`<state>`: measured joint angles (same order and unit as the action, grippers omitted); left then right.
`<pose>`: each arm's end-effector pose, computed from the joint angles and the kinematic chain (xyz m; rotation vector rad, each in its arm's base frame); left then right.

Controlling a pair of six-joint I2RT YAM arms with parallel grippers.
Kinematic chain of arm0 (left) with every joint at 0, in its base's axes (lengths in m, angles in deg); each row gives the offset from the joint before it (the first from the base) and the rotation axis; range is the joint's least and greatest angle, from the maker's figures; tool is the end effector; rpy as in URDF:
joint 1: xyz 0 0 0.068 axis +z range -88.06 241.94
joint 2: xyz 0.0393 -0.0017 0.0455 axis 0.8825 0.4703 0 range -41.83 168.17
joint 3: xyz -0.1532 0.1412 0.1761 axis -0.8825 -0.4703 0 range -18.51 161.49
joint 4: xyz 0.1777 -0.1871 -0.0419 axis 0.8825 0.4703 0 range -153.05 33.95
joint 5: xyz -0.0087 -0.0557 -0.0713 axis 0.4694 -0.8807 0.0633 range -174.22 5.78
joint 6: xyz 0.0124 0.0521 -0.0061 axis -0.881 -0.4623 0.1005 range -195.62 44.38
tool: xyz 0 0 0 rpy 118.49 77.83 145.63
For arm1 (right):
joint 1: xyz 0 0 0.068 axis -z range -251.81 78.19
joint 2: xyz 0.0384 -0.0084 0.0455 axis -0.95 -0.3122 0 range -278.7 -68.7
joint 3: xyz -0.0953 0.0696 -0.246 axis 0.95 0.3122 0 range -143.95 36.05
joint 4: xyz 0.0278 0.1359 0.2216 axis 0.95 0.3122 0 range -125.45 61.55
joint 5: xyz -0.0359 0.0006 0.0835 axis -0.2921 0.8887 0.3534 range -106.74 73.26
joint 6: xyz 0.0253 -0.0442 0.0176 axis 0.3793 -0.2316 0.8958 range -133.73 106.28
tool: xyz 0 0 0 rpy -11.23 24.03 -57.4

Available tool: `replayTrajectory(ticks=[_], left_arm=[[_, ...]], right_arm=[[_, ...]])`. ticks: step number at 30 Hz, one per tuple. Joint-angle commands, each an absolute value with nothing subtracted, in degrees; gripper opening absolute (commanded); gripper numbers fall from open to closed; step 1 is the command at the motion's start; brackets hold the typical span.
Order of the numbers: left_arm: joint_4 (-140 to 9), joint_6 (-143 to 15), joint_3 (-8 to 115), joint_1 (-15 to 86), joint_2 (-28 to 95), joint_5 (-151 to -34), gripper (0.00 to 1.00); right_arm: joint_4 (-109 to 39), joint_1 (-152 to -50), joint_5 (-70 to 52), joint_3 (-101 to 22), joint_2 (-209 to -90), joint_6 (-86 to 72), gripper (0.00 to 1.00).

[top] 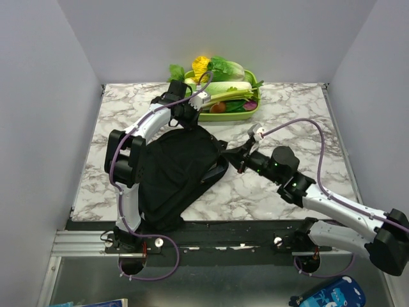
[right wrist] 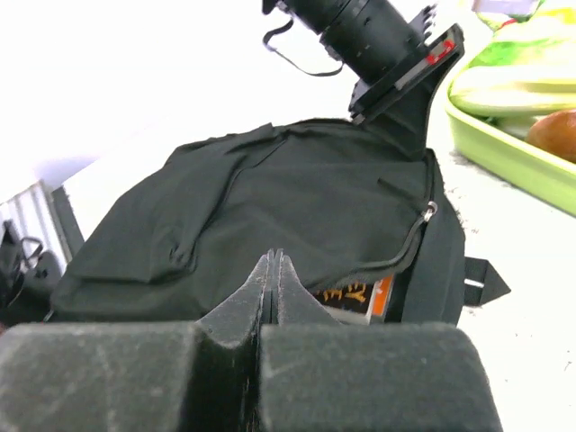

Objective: Pack the student bag
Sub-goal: Zip the student bag at the center of the board.

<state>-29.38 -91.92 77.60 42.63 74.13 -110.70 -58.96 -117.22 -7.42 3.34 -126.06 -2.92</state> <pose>0.4188 -0.1635 0.2389 0.9322 2.2796 -0.5989 0.1604 0.1709 0.2861 -0.6196 1.5436 0.8851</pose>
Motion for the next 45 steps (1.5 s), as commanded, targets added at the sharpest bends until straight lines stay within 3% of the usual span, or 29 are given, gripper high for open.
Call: replayTrajectory(ticks=[1,7,17,25,28,34,39,45], left_arm=[[-27.5,-92.5,79.0,43.3,74.8,-111.2,0.01],[-27.7,-91.8,79.2,43.3,75.0,-111.8,0.01],[-28.2,-92.1,79.2,43.5,75.0,-112.2,0.01],[-27.3,-92.0,80.3,43.5,74.8,-113.4,0.01],[-26.8,-92.7,79.8,43.5,74.3,-113.9,0.01],[-26.6,-93.4,79.0,43.6,73.8,-115.3,0.01],[-26.1,-93.0,79.7,43.6,74.6,-116.0,0.02],[-26.3,-92.4,79.6,43.6,74.3,-116.4,0.02]], right_arm=[[-57.8,-116.7,-13.0,-4.1,-134.9,-4.3,0.01],[-57.6,-114.8,-10.7,-13.5,-151.5,-1.2,0.01],[-57.9,-114.7,-7.1,-0.3,-153.1,4.6,0.01],[-52.0,-111.5,-7.7,-10.9,-158.5,2.8,0.01],[-52.8,-106.8,-4.5,-13.2,-156.1,3.0,0.31],[-54.1,-106.2,-1.9,-17.2,-156.3,-12.9,0.53],[-44.8,-106.1,9.4,-26.1,-161.9,-28.0,0.55],[-42.0,-105.9,15.3,-26.6,-164.7,-38.2,0.60]])
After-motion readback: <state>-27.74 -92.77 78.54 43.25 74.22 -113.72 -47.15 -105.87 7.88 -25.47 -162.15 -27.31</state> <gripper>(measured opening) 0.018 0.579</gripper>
